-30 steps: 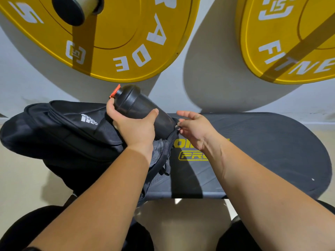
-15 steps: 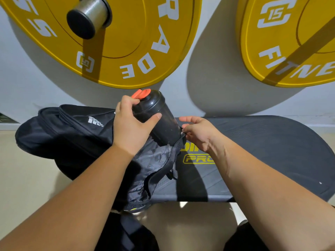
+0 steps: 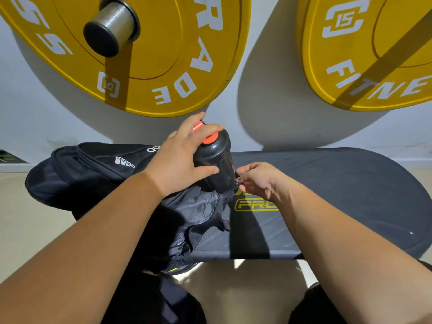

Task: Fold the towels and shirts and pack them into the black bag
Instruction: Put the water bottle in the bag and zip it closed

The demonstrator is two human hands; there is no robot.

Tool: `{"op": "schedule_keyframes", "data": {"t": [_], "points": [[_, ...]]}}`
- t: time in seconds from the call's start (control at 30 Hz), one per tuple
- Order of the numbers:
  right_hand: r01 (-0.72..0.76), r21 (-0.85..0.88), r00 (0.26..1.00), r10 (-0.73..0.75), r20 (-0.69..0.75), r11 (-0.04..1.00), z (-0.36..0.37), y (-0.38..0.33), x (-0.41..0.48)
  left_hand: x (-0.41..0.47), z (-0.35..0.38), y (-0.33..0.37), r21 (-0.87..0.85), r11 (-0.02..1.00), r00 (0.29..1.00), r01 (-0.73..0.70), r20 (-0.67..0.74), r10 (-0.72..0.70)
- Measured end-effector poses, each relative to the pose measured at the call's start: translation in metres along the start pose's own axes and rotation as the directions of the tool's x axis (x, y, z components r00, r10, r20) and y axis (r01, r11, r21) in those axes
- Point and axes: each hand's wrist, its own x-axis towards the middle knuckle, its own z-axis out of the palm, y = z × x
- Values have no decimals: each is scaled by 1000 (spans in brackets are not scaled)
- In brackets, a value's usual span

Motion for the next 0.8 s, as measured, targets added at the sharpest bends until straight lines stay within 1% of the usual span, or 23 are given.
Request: {"op": "schedule_keyframes", "data": {"t": [0.07, 0.17, 0.23, 0.27, 0.3, 0.37, 0.47, 0.53, 0.6, 0.63, 0.67, 0.7, 0.77, 0.8], "points": [[-3, 27, 999, 2, 34, 1000, -1, 2, -2, -1, -3, 3, 42, 999, 999, -30, 42, 28], [0, 199, 995, -20, 98, 980, -4, 1, -6, 0, -12, 4, 86, 994, 989, -73, 137, 61], [-1, 282, 994, -31, 108, 959, -5, 0, -5, 2, -20, 1, 97, 994, 983, -45, 182, 27], [-3, 304, 994, -30, 103, 953, -3, 0, -5, 2, -20, -1, 99, 995, 985, -8, 175, -10], [-7, 324, 995, -26, 96, 946, -1, 0, -4, 1, -19, 0, 102, 994, 987, 43, 149, -58], [-13, 361, 996, -19, 86, 933, 5, -1, -1, -6, -7, 8, 117, 978, 982, 176, 47, -182], [8, 345, 998, -32, 62, 938, 11, -3, 3, -20, 18, 23, 125, 924, 927, 362, -149, -343], [30, 295, 998, -45, 43, 955, 14, -4, 4, -25, 28, 27, 55, 900, 881, 432, -241, -408], [44, 251, 998, -53, 28, 967, 14, -7, 4, -27, 32, 27, -55, 878, 841, 476, -262, -473], [49, 235, 998, -56, 24, 971, 14, -9, 3, -28, 33, 27, -85, 875, 838, 476, -257, -481], [54, 217, 998, -60, 22, 975, 13, -10, 3, -29, 34, 26, -94, 885, 851, 456, -244, -464], [59, 197, 998, -64, 21, 979, 11, -12, 2, -31, 35, 26, -91, 907, 880, 412, -217, -422], [65, 152, 998, -68, 13, 986, 6, -14, 3, -34, 32, 22, -45, 962, 956, 269, -113, -272], [66, 134, 998, -68, 7, 989, 4, -14, 3, -34, 28, 17, -6, 984, 983, 178, -35, -178]]}}
